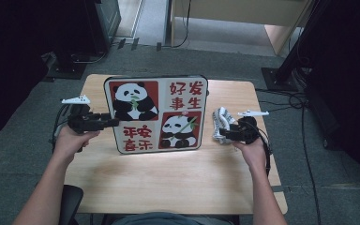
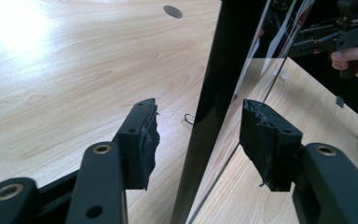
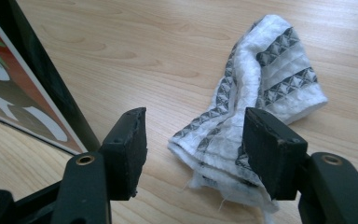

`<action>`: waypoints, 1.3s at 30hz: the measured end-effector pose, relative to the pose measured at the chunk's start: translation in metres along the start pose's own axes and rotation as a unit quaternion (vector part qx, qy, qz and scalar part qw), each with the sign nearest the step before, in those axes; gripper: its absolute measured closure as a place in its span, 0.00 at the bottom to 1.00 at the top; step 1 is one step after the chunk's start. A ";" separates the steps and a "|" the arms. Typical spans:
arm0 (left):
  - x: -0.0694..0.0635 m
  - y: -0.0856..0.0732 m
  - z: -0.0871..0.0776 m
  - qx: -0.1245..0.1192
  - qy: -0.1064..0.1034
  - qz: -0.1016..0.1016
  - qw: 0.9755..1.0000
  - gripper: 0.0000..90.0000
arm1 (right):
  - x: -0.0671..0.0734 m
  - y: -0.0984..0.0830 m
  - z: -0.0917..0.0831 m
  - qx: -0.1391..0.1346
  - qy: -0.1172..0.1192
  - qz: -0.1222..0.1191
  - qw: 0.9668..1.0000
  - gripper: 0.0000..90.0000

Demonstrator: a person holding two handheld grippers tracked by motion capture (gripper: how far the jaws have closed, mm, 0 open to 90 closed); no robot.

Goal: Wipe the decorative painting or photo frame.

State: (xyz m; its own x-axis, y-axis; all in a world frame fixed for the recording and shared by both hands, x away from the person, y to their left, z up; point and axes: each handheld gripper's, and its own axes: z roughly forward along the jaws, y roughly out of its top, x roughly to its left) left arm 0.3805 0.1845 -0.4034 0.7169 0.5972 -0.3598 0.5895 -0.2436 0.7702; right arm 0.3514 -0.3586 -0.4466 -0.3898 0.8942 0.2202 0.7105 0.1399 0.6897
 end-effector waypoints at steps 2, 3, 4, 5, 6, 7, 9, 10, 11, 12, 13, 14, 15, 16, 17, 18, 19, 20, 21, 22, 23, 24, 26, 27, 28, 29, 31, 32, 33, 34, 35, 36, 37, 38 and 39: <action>-0.001 -0.001 -0.002 0.005 0.010 0.004 1.000 0.47 | -0.001 0.000 0.000 0.003 -0.001 -0.001 1.000 0.46; 0.000 -0.001 -0.003 0.006 0.015 0.007 1.000 0.46 | -0.001 0.000 0.000 0.003 -0.001 -0.002 1.000 0.46; 0.000 -0.002 -0.005 0.009 0.018 0.009 1.000 0.45 | -0.002 0.000 0.000 0.004 -0.001 -0.002 1.000 0.46; 0.001 -0.002 -0.006 0.010 0.018 0.009 1.000 0.44 | -0.003 0.000 0.000 0.003 0.001 -0.002 1.000 0.46; 0.002 -0.003 -0.008 0.010 0.020 0.009 1.000 0.43 | -0.003 0.000 0.000 0.002 0.001 -0.004 1.000 0.46; 0.002 -0.004 -0.010 0.011 0.023 0.009 1.000 0.43 | -0.003 0.000 0.000 0.001 0.002 -0.004 1.000 0.45; 0.003 -0.004 -0.013 0.012 0.026 0.010 1.000 0.41 | -0.004 0.000 0.000 -0.001 0.003 -0.005 1.000 0.45; 0.004 -0.005 -0.015 0.013 0.029 0.011 0.999 0.41 | -0.005 0.000 -0.001 -0.001 0.004 -0.007 1.000 0.45; 0.004 -0.006 -0.017 0.013 0.029 0.014 0.999 0.41 | -0.005 0.000 -0.001 -0.001 0.004 -0.007 1.000 0.44; 0.006 -0.007 -0.019 0.014 0.028 0.016 0.999 0.40 | -0.006 0.001 -0.002 -0.002 0.004 -0.008 1.000 0.44; 0.007 -0.008 -0.021 0.015 0.029 0.015 0.999 0.40 | -0.007 0.001 -0.003 -0.003 0.004 -0.004 1.000 0.44; 0.009 -0.009 -0.023 0.014 0.032 0.013 0.999 0.40 | -0.008 0.002 -0.004 -0.006 0.005 -0.001 1.000 0.44; 0.011 -0.010 -0.025 0.013 0.033 0.009 0.999 0.40 | -0.008 0.003 -0.006 -0.011 0.006 0.000 1.000 0.44; 0.013 -0.011 -0.026 0.012 0.034 0.006 0.999 0.40 | -0.009 0.003 -0.007 -0.013 0.005 0.003 1.000 0.44; 0.015 -0.012 -0.028 0.010 0.036 0.002 0.999 0.40 | -0.010 0.003 -0.008 -0.017 0.005 0.003 1.000 0.44; 0.016 -0.012 -0.029 0.009 0.040 0.000 0.999 0.40 | -0.010 0.003 -0.008 -0.016 0.005 0.004 1.000 0.44; 0.018 -0.013 -0.029 0.010 0.042 -0.003 0.999 0.40 | -0.010 0.003 -0.009 -0.016 0.004 0.003 1.000 0.44; 0.020 -0.014 -0.030 0.012 0.045 -0.006 0.999 0.40 | -0.009 0.003 -0.009 -0.015 0.005 0.001 1.000 0.43; 0.022 -0.014 -0.030 0.016 0.051 -0.012 0.999 0.40 | -0.009 0.002 -0.008 -0.014 0.005 0.000 1.000 0.43; 0.024 -0.015 -0.029 0.021 0.059 -0.020 0.998 0.40 | -0.008 0.002 -0.007 -0.013 0.006 -0.001 1.000 0.44; 0.026 -0.015 -0.028 0.024 0.064 -0.028 0.997 0.40 | -0.007 0.002 -0.007 -0.012 0.008 -0.001 1.000 0.44; 0.028 -0.015 -0.027 0.026 0.068 -0.033 0.997 0.40 | -0.005 0.003 -0.006 -0.011 0.010 0.000 1.000 0.44; 0.032 -0.017 -0.026 0.031 0.075 -0.036 0.996 0.40 | -0.003 0.004 -0.004 -0.012 0.015 -0.004 1.000 0.44; 0.033 -0.017 -0.026 0.032 0.077 -0.038 0.996 0.40 | -0.001 0.004 -0.004 -0.010 0.016 -0.006 1.000 0.44; 0.034 -0.018 -0.026 0.034 0.078 -0.036 0.996 0.40 | 0.000 0.004 -0.003 -0.010 0.017 -0.010 1.000 0.44; 0.035 -0.018 -0.026 0.033 0.081 -0.037 0.996 0.40 | 0.000 0.004 -0.003 -0.007 0.017 -0.014 1.000 0.43; 0.036 -0.020 -0.026 0.034 0.089 -0.032 0.995 0.42 | 0.001 0.003 -0.003 -0.007 0.016 -0.015 1.000 0.43; 0.037 -0.020 -0.026 0.034 0.090 -0.032 0.995 0.43 | 0.002 0.002 -0.004 -0.007 0.017 -0.013 1.000 0.43; 0.038 -0.020 -0.026 0.035 0.088 -0.036 0.995 0.43 | 0.002 0.002 -0.004 -0.008 0.019 -0.014 1.000 0.43; 0.039 -0.021 -0.025 0.035 0.086 -0.042 0.995 0.43 | 0.002 0.001 -0.004 -0.010 0.020 -0.014 1.000 0.43; 0.040 -0.021 -0.025 0.038 0.084 -0.042 0.995 0.43 | 0.002 0.000 -0.004 -0.011 0.019 -0.013 1.000 0.43; 0.040 -0.022 -0.023 0.042 0.085 -0.043 0.995 0.43 | 0.003 -0.001 -0.004 -0.012 0.021 -0.009 1.000 0.42; 0.040 -0.022 -0.023 0.043 0.086 -0.040 0.995 0.43 | 0.003 -0.002 -0.003 -0.014 0.027 -0.009 1.000 0.42; 0.039 -0.022 -0.022 0.043 0.086 -0.042 0.995 0.42 | 0.004 -0.003 -0.003 -0.014 0.028 -0.009 0.999 0.42; 0.039 -0.022 -0.021 0.043 0.085 -0.040 0.995 0.42 | 0.004 -0.003 -0.002 -0.013 0.027 -0.013 0.999 0.42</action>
State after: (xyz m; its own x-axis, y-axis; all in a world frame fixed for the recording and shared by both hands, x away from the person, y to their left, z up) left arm 0.3879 0.2298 -0.4231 0.5968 0.7363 -0.3190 0.6773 -0.2490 0.6923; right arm 0.3462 -0.3565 -0.4462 -0.4396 0.8663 0.2372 0.6844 0.1521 0.7130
